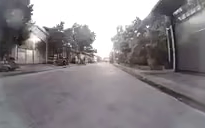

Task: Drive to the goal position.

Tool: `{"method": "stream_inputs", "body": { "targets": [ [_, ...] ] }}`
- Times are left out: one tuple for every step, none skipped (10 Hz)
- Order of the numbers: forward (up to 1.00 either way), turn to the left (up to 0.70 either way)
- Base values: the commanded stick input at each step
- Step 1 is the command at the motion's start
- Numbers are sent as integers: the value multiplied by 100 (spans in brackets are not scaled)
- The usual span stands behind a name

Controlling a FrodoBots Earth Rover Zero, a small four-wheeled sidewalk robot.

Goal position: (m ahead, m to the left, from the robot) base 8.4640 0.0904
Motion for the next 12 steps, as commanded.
{"method": "stream_inputs", "body": {
  "targets": [
    [100, 0],
    [100, 0],
    [100, 0],
    [100, 0],
    [100, 0],
    [100, 0],
    [100, 0],
    [100, 0],
    [100, 16],
    [100, 40],
    [100, 40],
    [100, 40]
  ]
}}
